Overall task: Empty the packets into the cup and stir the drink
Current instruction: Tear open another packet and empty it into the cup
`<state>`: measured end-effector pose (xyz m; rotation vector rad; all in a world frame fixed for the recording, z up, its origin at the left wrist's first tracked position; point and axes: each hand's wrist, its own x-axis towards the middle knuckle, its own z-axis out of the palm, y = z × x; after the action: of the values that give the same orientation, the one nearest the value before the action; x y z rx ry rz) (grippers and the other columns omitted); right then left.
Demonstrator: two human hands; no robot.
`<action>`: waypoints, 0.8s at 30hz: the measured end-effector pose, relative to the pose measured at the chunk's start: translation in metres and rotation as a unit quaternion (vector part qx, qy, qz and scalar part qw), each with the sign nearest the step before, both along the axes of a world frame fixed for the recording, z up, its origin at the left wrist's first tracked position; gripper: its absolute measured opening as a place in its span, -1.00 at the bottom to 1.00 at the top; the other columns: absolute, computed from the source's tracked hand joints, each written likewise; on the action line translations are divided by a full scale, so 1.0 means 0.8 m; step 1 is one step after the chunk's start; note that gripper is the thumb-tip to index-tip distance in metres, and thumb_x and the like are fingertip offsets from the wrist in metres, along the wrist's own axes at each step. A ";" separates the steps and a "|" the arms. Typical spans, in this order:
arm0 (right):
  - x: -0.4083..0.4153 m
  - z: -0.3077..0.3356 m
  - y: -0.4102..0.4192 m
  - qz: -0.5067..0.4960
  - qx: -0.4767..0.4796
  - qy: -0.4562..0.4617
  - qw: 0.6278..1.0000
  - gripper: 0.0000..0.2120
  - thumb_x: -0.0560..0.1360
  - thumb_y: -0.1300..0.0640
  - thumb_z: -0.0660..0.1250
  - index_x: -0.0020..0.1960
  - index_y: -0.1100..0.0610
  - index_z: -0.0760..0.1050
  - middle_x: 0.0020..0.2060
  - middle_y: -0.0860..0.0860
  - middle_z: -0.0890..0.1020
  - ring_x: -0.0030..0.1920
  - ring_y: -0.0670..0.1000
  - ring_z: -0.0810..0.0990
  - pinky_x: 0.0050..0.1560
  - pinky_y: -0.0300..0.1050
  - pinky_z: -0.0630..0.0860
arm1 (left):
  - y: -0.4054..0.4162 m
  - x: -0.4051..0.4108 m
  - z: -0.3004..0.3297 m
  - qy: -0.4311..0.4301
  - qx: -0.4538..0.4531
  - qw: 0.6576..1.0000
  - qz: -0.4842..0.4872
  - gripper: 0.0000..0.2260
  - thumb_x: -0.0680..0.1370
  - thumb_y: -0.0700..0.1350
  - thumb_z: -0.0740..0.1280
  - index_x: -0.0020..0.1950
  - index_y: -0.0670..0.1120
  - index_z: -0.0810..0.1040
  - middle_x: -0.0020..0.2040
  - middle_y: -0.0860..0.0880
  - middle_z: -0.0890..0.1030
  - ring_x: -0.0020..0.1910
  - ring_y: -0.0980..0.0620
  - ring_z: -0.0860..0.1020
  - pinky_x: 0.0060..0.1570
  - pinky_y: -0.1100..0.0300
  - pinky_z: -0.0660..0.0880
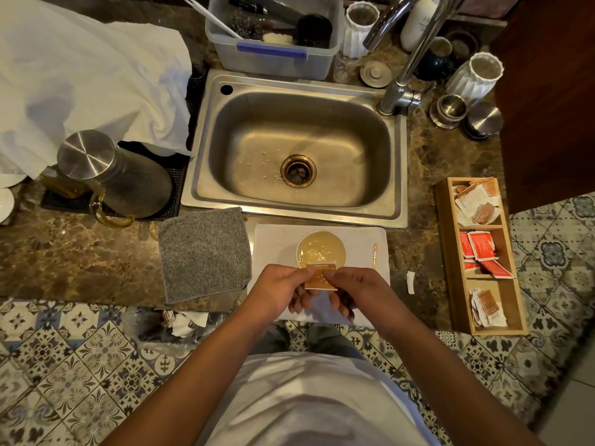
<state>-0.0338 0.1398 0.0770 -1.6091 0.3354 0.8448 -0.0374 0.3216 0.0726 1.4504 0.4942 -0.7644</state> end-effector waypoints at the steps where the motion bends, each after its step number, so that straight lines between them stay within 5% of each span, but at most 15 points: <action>1: 0.000 0.000 0.000 0.001 0.001 -0.001 1.000 -0.60 0.67 0.07 0.27 -0.22 0.30 0.60 -0.43 0.19 0.57 -0.48 0.07 0.47 -0.40 -0.17 0.45 | -0.001 0.000 -0.001 0.003 0.001 1.000 0.002 -0.57 0.65 -0.07 0.30 -0.41 -0.13 0.64 -0.50 -0.13 0.55 -0.59 0.04 0.39 -0.49 0.24 0.34; 12: 0.002 0.003 -0.001 -0.031 -0.013 -0.056 0.998 -0.62 0.65 0.13 0.30 -0.32 0.20 0.56 -0.45 0.18 0.55 -0.50 0.04 0.44 -0.41 -0.16 0.43 | 0.001 0.005 -0.013 0.039 0.008 0.999 0.035 -0.60 0.65 -0.10 0.29 -0.35 -0.24 0.55 -0.60 -0.07 0.49 -0.66 0.07 0.30 -0.59 0.28 0.23; 24: 0.003 0.006 -0.001 -0.056 0.019 -0.006 0.998 -0.63 0.64 0.16 0.30 -0.31 0.24 0.58 -0.47 0.17 0.53 -0.51 0.04 0.44 -0.45 -0.19 0.42 | 0.001 0.004 -0.014 0.094 -0.032 0.994 0.045 -0.66 0.63 -0.04 0.31 -0.28 -0.21 0.55 -0.51 -0.11 0.46 -0.59 0.02 0.28 -0.53 0.23 0.20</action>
<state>-0.0310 0.1387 0.0818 -1.5448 0.3954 0.7526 -0.0342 0.3222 0.0613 1.2937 0.6682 -0.8416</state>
